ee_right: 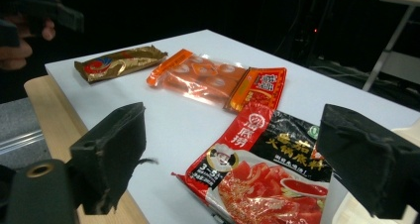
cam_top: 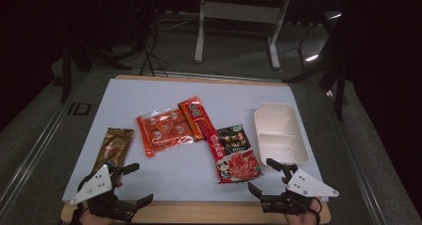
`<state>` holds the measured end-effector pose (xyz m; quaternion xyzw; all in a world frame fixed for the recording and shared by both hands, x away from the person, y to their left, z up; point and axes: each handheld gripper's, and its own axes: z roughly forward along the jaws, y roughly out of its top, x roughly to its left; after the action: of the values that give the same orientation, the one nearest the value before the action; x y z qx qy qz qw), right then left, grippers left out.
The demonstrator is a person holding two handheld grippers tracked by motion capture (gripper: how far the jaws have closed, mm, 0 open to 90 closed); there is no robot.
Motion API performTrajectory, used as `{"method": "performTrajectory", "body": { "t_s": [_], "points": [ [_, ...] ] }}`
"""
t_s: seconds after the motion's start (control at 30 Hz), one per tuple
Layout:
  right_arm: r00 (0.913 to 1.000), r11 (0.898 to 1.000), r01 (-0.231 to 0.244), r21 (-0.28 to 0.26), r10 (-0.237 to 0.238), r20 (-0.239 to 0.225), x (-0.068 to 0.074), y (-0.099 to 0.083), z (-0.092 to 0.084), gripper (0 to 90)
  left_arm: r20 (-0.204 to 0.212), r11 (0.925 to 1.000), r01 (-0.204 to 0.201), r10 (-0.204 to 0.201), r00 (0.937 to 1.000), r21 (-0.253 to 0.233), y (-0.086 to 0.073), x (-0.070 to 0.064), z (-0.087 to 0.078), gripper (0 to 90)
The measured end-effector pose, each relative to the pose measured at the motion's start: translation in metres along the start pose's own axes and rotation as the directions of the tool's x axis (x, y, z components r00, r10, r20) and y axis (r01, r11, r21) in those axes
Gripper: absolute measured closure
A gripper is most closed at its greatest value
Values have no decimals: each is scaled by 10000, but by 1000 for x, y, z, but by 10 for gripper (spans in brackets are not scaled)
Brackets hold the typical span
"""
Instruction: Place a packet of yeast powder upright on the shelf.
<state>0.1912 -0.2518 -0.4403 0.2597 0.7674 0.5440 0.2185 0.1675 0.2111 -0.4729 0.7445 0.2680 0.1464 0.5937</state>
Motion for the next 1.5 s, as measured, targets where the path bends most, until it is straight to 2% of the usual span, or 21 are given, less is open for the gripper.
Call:
{"method": "performTrajectory", "body": {
  "t_s": [0.13, 0.27, 0.43, 0.57, 0.63, 0.7, 0.9, 1.07, 1.3, 1.33, 1.4, 1.43, 1.5],
  "points": [
    [10000, 10000, -14, 61, 14, -32, 1, 0, 1, 115, -62, 9996, -286, 286, 9996, -19, 10, -2, -3, 26],
    [9999, 9999, -52, -102, 51, -152, 3, 0, 1, 115, -235, 9997, -254, 255, 9994, 24, 16, 2, -6, 26],
    [9998, 9995, -58, -301, 53, -177, 4, 1, 1, 109, -643, 9994, -279, 292, 9975, 210, 21, 12, -11, 26],
    [9999, 9996, 65, -276, -67, -93, 6, 3, 1, 109, -1075, 9991, -268, 300, 9938, 317, 31, 26, -18, 26],
    [9999, 9996, 125, -251, -124, 38, 7, 3, 2, 109, -1155, 9991, -220, 262, 9930, 374, 33, 30, -20, 27],
    [9999, 9996, 58, -266, -61, -104, 7, 2, 2, 108, -1289, 9992, -141, 188, 9915, 378, 35, 37, -22, 27],
    [9999, 9996, 69, -268, -72, -105, 9, 3, 3, 108, -1784, 9988, 185, -102, 9839, 449, 38, 60, -29, 27],
    [9994, 9993, 295, -228, -299, -185, 12, 4, 4, 108, -2265, 9974, 509, -380, 9733, 515, 37, 81, -32, 27],
    [9998, 9997, 77, -228, -81, -204, 11, 3, 3, 110, -3122, 9954, 722, -491, 9487, 629, 31, 108, -38, 48],
    [9996, 9997, 64, -245, -70, -264, 11, 4, 3, 110, -3149, 9954, 735, -503, 9478, 621, 30, 113, -39, 58],
    [9996, 9995, 140, -285, -147, -227, 12, 4, 3, 110, -3361, 9944, 817, -546, 9402, 670, 27, 121, -39, 90],
    [9995, 9995, 148, -289, -156, -285, 12, 4, 3, 110, -3361, 9936, 892, -610, 9399, 690, 25, 125, -39, 101],
    [9994, 9994, 188, -286, -196, -269, 13, 4, 3, 110, -3494, 9918, 1101, -805, 9335, 655, 21, 133, -39, 143]
  ]
}}
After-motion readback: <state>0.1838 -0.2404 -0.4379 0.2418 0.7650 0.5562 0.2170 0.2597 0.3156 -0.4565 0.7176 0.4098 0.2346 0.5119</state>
